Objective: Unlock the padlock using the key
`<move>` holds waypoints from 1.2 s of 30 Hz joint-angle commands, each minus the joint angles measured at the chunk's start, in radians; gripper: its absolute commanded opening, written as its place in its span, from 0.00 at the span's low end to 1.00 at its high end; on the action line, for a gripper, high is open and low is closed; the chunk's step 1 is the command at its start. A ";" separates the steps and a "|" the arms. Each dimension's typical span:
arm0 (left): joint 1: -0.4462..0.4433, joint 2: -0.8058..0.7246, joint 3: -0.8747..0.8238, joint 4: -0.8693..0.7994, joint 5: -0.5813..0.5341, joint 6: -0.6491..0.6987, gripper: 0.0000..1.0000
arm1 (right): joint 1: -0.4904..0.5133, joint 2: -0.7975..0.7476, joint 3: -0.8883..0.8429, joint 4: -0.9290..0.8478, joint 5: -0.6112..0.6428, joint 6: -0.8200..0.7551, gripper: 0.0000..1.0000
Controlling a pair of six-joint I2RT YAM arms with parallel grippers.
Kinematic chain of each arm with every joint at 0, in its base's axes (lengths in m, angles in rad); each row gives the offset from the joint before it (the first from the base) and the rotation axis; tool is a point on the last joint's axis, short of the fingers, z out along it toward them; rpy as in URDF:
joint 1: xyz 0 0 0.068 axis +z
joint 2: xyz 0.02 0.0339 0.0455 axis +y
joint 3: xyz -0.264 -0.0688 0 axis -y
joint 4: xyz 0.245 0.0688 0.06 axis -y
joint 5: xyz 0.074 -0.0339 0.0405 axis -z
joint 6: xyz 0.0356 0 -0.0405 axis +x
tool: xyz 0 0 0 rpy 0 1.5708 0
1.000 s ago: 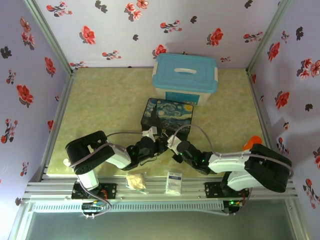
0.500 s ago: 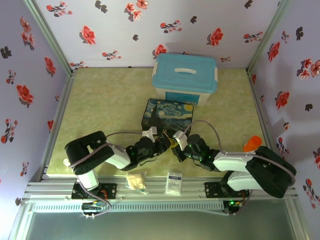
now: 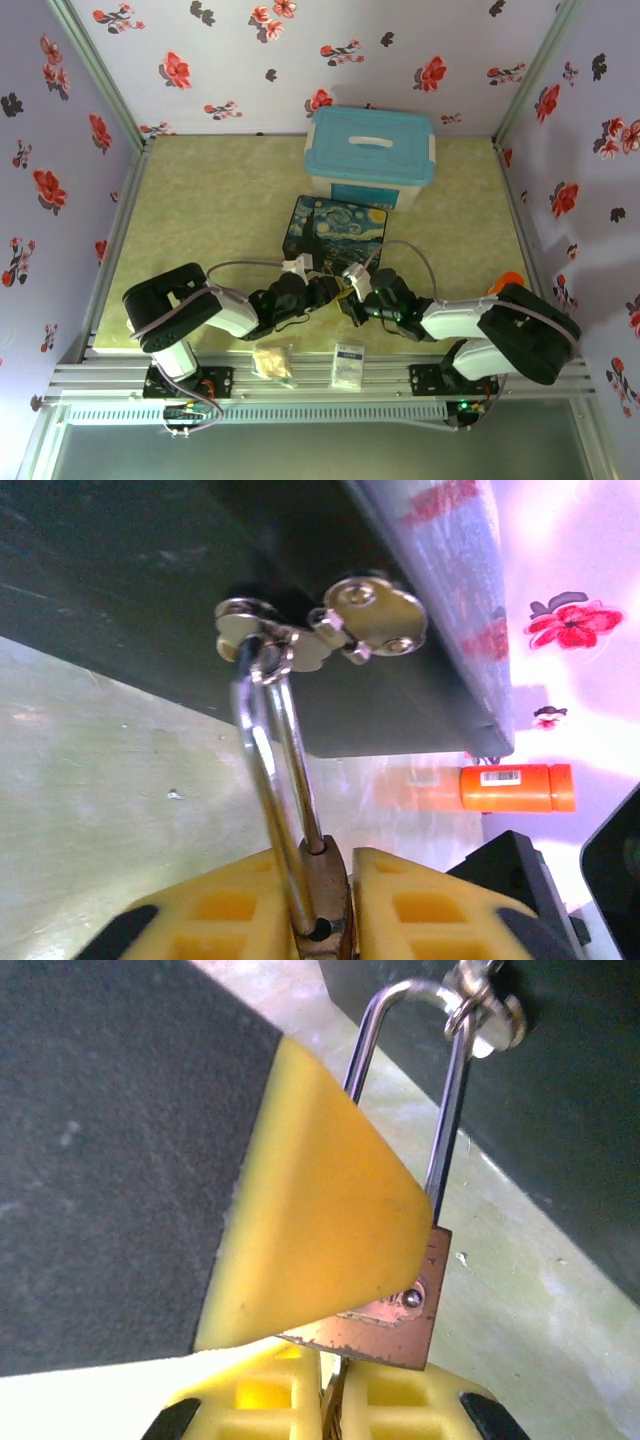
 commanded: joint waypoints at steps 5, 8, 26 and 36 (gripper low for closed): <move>0.033 -0.035 -0.001 -0.070 0.001 0.062 0.04 | -0.004 0.021 0.052 0.021 0.019 0.095 0.27; 0.060 -0.060 -0.025 -0.113 0.015 0.085 0.04 | -0.012 -0.012 0.038 -0.012 0.039 0.130 0.31; 0.164 -0.093 0.210 -0.760 0.155 0.414 0.13 | -0.038 -0.094 -0.003 -0.047 0.267 0.222 0.29; 0.160 -0.093 0.315 -1.071 0.009 0.551 0.16 | -0.042 -0.017 -0.007 0.005 0.326 0.238 0.26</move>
